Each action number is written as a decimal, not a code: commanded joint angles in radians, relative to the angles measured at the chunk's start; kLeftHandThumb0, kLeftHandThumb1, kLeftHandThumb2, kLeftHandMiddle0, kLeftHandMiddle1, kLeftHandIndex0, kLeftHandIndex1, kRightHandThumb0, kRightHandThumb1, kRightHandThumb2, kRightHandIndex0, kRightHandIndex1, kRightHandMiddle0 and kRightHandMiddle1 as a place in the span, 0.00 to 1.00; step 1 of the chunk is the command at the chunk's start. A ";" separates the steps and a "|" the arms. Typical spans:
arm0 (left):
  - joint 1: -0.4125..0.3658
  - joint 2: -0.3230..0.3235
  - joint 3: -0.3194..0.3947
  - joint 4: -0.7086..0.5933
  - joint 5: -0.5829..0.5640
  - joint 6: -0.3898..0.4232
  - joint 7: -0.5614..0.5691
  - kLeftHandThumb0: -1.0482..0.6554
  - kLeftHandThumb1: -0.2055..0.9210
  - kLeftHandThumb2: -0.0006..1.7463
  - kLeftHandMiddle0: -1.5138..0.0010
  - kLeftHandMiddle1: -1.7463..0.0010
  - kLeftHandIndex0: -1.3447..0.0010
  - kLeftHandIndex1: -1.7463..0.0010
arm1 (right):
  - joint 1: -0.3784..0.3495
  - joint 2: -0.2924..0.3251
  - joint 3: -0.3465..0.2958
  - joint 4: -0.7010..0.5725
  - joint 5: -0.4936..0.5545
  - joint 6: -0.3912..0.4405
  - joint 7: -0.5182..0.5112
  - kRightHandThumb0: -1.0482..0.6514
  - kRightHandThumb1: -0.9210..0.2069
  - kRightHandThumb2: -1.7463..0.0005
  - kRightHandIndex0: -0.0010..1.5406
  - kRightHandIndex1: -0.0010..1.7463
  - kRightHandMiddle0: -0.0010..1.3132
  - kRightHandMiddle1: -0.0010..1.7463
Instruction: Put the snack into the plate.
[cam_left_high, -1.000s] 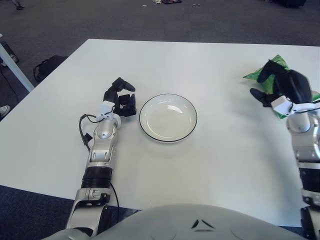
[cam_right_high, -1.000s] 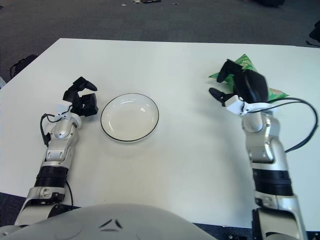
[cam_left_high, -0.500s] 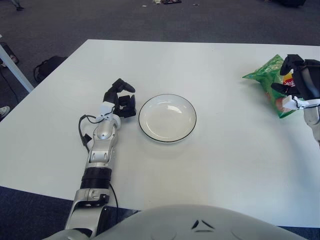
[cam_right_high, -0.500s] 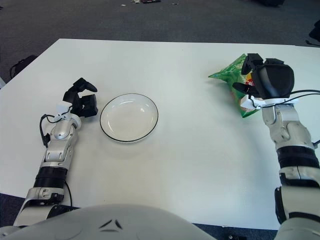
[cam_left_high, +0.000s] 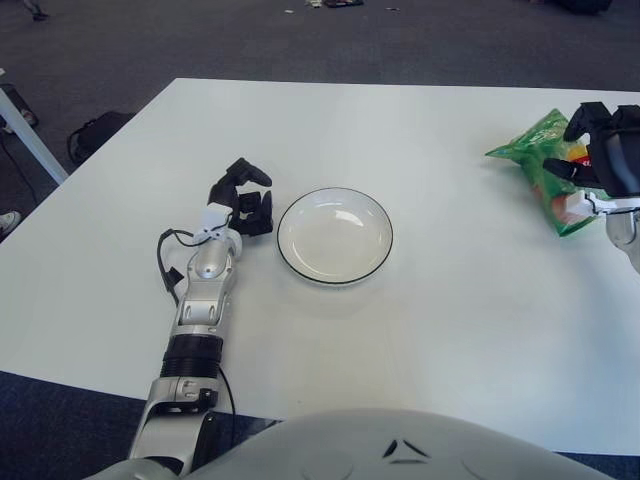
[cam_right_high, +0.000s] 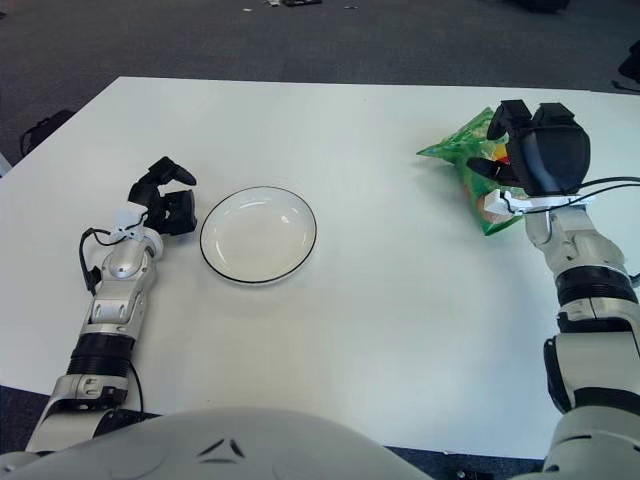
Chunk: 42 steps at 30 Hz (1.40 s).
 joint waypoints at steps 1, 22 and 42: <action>0.090 -0.012 -0.007 0.050 0.012 0.005 0.013 0.34 0.51 0.72 0.12 0.00 0.58 0.00 | -0.043 0.005 0.010 0.051 0.034 -0.018 -0.007 0.40 0.03 0.68 0.25 0.92 0.17 1.00; 0.093 -0.015 -0.010 0.047 0.005 0.008 0.016 0.35 0.52 0.71 0.12 0.00 0.59 0.00 | -0.074 0.006 0.049 0.114 0.122 -0.070 0.082 0.13 0.00 0.65 0.01 0.56 0.00 0.36; 0.103 -0.012 -0.012 0.044 0.005 -0.009 0.017 0.35 0.52 0.71 0.12 0.00 0.58 0.00 | -0.043 0.022 0.038 0.054 0.260 0.014 0.450 0.07 0.00 0.51 0.00 0.01 0.00 0.00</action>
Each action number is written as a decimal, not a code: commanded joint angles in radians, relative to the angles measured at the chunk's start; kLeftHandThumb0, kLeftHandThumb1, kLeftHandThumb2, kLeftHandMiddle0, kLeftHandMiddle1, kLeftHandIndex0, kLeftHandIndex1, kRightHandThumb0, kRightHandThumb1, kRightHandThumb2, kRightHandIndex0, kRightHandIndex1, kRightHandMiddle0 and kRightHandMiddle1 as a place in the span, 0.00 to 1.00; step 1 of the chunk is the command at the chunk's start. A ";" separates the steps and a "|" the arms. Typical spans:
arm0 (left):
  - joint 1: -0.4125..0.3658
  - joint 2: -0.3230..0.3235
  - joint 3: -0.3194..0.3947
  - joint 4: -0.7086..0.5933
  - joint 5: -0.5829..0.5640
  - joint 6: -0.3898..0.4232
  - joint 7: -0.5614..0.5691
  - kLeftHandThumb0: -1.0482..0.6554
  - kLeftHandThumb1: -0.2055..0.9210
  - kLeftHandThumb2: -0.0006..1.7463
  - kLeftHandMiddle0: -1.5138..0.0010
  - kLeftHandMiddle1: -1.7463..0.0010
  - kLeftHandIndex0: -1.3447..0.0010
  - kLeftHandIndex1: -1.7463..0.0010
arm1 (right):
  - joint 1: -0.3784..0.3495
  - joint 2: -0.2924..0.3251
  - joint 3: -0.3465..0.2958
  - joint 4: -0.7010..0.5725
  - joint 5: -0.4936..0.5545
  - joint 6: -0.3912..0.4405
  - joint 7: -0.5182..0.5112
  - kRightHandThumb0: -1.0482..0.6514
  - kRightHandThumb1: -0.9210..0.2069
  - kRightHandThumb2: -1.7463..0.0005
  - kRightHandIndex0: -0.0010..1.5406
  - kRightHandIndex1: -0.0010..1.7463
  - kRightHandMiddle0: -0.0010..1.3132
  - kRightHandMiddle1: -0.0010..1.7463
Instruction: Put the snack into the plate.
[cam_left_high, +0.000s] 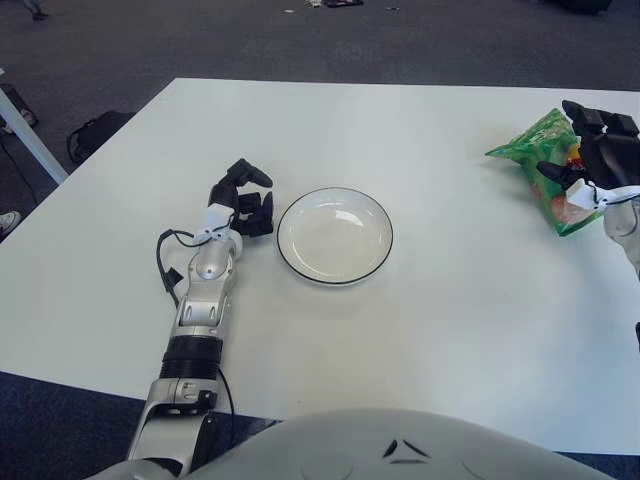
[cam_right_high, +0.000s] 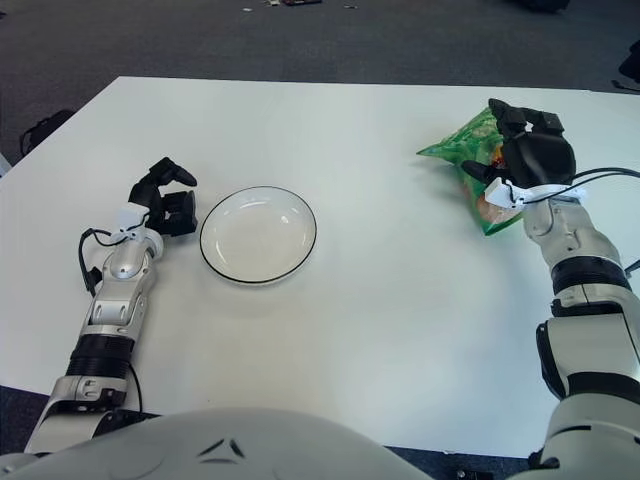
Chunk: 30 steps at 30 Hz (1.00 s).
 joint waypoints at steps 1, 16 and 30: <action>0.096 -0.016 -0.002 0.054 0.000 -0.008 0.004 0.35 0.52 0.71 0.12 0.00 0.58 0.00 | 0.015 0.009 -0.013 -0.025 0.036 0.021 0.054 0.06 0.00 0.51 0.00 0.00 0.00 0.00; 0.095 -0.021 -0.002 0.050 0.005 -0.002 0.019 0.34 0.51 0.72 0.12 0.00 0.58 0.00 | 0.060 0.006 -0.034 -0.142 0.169 0.135 0.458 0.01 0.00 0.45 0.00 0.00 0.00 0.00; 0.097 -0.025 -0.003 0.049 0.007 -0.007 0.037 0.34 0.51 0.72 0.13 0.00 0.58 0.00 | 0.080 0.009 -0.048 -0.208 0.206 0.212 0.626 0.01 0.00 0.43 0.00 0.00 0.00 0.00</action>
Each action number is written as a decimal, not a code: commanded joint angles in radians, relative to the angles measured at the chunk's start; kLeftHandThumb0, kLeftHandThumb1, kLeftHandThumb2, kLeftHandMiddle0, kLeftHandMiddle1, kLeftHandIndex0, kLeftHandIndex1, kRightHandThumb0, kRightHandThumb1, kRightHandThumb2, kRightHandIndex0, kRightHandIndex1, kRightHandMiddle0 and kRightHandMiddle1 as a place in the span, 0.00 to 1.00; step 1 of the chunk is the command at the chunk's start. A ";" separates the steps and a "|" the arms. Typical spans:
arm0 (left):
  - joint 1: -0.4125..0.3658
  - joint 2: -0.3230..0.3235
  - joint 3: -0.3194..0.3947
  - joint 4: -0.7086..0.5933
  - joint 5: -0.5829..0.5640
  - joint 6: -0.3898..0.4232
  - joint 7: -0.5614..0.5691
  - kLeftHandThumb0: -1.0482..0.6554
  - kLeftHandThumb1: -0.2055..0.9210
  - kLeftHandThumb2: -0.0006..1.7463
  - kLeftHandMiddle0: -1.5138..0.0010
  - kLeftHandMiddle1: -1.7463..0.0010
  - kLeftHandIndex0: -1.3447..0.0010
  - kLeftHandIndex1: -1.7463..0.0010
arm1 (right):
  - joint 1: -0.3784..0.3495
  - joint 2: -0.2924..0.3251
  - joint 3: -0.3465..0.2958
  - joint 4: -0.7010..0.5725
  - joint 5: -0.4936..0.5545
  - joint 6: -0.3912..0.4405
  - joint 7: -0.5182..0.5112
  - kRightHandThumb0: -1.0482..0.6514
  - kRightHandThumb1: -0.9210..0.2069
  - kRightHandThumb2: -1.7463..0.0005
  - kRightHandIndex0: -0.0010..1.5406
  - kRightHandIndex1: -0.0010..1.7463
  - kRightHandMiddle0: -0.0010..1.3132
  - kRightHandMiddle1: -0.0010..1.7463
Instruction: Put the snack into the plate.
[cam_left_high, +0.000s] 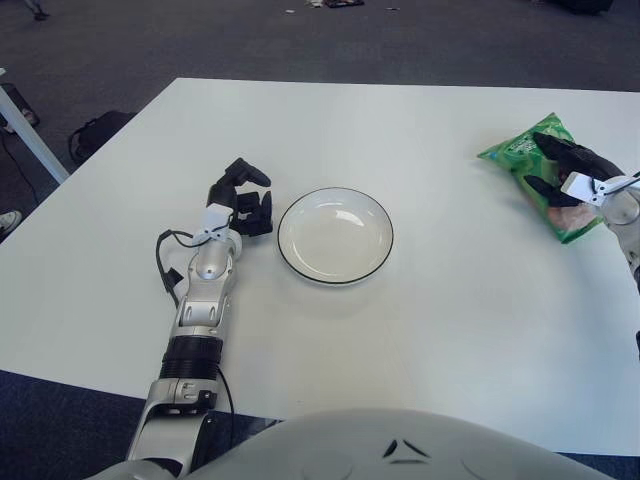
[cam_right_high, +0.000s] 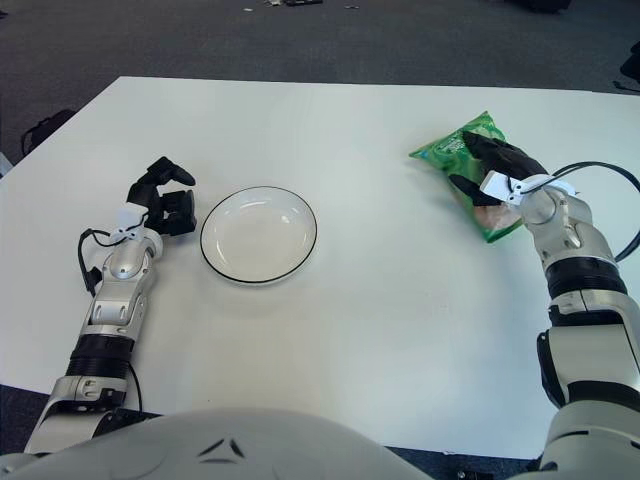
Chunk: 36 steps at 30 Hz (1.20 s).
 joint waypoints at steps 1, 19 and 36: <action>0.096 -0.024 -0.003 0.052 0.004 -0.006 0.013 0.34 0.51 0.72 0.13 0.00 0.58 0.00 | 0.027 0.002 -0.009 -0.020 0.021 0.019 0.036 0.01 0.00 0.43 0.00 0.00 0.00 0.00; 0.092 -0.021 0.002 0.075 -0.010 -0.043 0.004 0.34 0.51 0.72 0.13 0.00 0.58 0.00 | 0.062 0.001 -0.027 -0.081 0.029 0.064 0.101 0.03 0.00 0.43 0.00 0.00 0.00 0.00; 0.085 -0.023 0.016 0.091 -0.037 -0.049 -0.007 0.34 0.49 0.73 0.13 0.00 0.57 0.00 | -0.063 0.076 0.036 0.234 -0.063 0.034 -0.266 0.16 0.02 0.57 0.02 0.01 0.05 0.77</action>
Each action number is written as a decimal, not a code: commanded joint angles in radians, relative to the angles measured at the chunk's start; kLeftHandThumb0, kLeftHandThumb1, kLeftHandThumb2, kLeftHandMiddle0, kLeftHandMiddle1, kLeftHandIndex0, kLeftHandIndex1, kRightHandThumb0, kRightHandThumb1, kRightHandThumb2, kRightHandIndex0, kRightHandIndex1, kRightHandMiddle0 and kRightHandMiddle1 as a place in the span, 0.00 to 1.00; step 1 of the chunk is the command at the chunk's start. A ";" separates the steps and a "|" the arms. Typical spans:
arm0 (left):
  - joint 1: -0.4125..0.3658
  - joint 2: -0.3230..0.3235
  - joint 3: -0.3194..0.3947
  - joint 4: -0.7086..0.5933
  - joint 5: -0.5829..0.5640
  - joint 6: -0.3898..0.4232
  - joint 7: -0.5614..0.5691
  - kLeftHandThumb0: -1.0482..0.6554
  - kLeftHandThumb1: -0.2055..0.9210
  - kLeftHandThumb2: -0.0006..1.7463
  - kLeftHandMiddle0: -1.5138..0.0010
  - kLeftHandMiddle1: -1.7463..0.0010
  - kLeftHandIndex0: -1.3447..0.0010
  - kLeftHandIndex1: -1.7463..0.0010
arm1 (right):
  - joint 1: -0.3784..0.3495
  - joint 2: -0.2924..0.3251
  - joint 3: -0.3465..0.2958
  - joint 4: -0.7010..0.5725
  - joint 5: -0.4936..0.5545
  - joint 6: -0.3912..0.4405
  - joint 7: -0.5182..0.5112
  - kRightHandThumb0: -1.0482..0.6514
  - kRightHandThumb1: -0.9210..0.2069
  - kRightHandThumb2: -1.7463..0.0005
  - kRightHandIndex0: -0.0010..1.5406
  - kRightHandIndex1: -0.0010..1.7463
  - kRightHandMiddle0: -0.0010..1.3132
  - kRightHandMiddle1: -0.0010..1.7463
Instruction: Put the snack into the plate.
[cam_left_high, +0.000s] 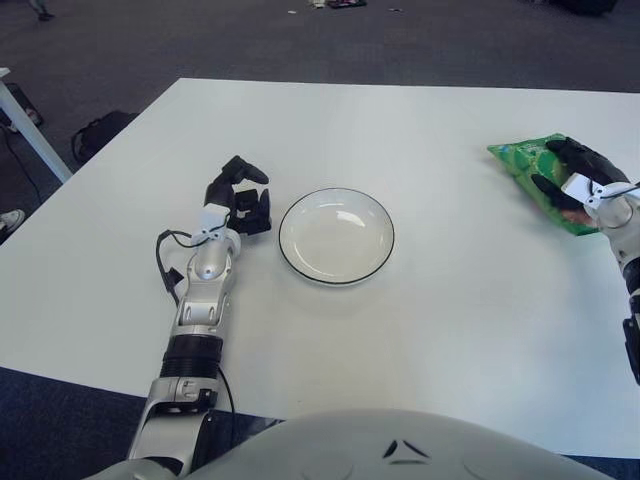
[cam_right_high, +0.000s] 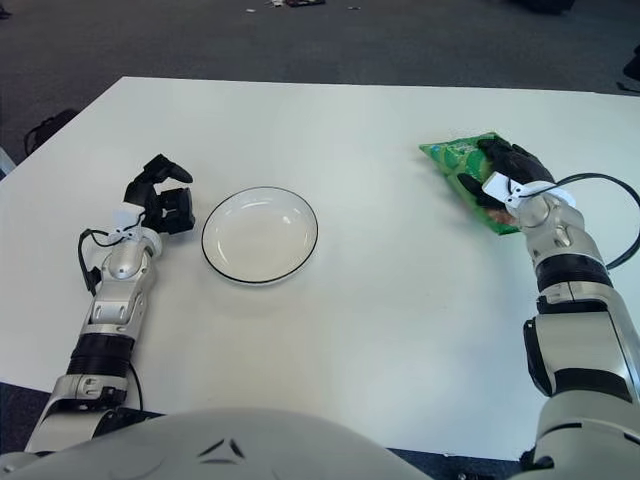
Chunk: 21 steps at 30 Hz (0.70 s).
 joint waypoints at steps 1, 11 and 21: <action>0.093 -0.020 0.003 0.066 -0.008 0.001 -0.004 0.34 0.49 0.73 0.14 0.00 0.57 0.00 | 0.003 0.025 0.013 0.019 -0.016 0.015 -0.037 0.16 0.02 0.58 0.03 0.02 0.06 0.78; 0.093 -0.021 0.000 0.059 -0.005 0.014 0.001 0.34 0.49 0.73 0.15 0.00 0.56 0.00 | 0.035 0.037 -0.033 -0.055 0.023 0.018 -0.122 0.35 0.38 0.37 0.01 0.69 0.36 0.99; 0.093 -0.027 0.004 0.056 0.004 0.012 0.020 0.34 0.49 0.73 0.15 0.00 0.56 0.00 | 0.020 0.041 -0.030 -0.027 -0.032 -0.052 -0.356 0.58 0.76 0.12 0.44 0.86 0.59 1.00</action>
